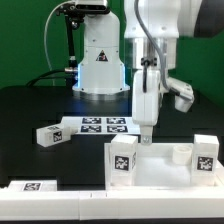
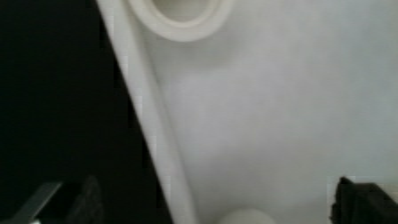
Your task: Assemble square table
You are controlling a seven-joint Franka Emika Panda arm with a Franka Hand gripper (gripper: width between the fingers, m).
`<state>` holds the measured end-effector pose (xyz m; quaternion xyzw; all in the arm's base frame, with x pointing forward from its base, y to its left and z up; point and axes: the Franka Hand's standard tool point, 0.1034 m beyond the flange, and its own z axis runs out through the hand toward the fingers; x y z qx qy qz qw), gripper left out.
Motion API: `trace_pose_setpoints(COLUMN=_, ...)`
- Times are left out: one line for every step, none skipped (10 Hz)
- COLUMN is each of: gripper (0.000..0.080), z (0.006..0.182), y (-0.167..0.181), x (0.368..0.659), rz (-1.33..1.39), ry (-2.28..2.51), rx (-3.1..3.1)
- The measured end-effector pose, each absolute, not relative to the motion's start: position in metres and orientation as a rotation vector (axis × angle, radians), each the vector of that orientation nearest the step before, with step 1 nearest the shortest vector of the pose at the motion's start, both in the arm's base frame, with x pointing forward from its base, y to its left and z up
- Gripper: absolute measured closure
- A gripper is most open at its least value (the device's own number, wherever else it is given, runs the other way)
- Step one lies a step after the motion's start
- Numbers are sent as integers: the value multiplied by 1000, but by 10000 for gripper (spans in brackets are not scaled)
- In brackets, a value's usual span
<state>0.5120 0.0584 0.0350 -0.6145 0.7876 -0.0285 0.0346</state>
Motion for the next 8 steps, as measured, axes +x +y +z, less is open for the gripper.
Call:
trace_pose_setpoints(gripper=151, z=25, y=61, x=507, rz=-77, ry=2428, rx=-1905)
trace_pose_setpoints(gripper=151, z=17, y=63, x=505, rz=-71, ry=2429, rx=-1924)
trace_pose_setpoints(gripper=151, z=12, y=64, x=504, rz=-66, ry=2433, rx=-1936)
trace_pose_setpoints(gripper=151, z=10, y=61, x=505, rz=-69, ry=2435, rx=-1941)
trace_pose_setpoints(gripper=151, z=10, y=61, x=505, rz=-69, ry=2433, rx=-1943)
trace_pose_setpoints(gripper=279, z=9, y=62, x=504, rz=-69, ry=2431, rx=-1947)
trace_pose_setpoints(gripper=279, z=9, y=61, x=504, rz=-69, ry=2430, rx=-1951)
trace_pose_setpoints(gripper=417, z=9, y=61, x=504, rz=-69, ry=2428, rx=-1953)
